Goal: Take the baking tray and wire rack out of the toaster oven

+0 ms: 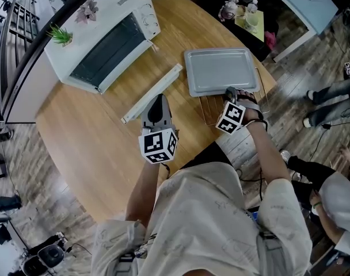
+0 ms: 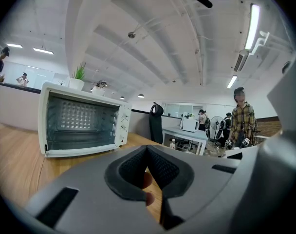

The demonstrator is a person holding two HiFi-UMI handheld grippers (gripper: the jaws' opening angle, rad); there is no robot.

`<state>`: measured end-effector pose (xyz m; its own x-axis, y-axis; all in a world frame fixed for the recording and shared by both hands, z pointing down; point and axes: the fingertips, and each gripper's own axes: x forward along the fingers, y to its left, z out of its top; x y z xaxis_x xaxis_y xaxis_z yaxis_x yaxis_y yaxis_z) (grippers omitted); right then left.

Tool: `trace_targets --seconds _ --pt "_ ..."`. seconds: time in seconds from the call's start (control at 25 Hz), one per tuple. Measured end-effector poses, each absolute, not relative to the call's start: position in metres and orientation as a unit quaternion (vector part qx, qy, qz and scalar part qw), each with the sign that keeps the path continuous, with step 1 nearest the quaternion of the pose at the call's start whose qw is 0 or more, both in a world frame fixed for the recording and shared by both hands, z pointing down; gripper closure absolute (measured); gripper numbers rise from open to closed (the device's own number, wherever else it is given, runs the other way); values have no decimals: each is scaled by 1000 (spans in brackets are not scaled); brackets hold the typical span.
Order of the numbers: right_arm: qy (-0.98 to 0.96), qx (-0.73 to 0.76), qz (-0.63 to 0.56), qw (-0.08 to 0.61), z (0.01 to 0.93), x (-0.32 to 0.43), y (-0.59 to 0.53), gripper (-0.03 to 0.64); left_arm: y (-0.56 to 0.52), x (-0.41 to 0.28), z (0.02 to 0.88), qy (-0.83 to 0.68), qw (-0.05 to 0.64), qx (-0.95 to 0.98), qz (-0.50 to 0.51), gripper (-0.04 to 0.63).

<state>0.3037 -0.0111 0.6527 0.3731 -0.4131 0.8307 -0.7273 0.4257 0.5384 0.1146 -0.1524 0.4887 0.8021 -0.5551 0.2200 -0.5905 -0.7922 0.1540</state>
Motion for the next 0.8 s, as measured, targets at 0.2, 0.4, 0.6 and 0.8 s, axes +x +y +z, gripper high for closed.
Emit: trace_targets --seconds 0.2,0.4,0.6,0.8 --pt "-571 561 162 577 642 292 -11 460 -151 116 487 -302 107 944 82 581" --pt "-591 631 216 454 621 276 -17 457 -152 110 483 -306 101 944 77 581" --pt "-606 682 252 321 593 259 -29 457 -157 93 479 -321 102 939 75 581" --pt "-624 703 241 242 565 244 -43 457 -163 66 475 -346 106 929 73 581"
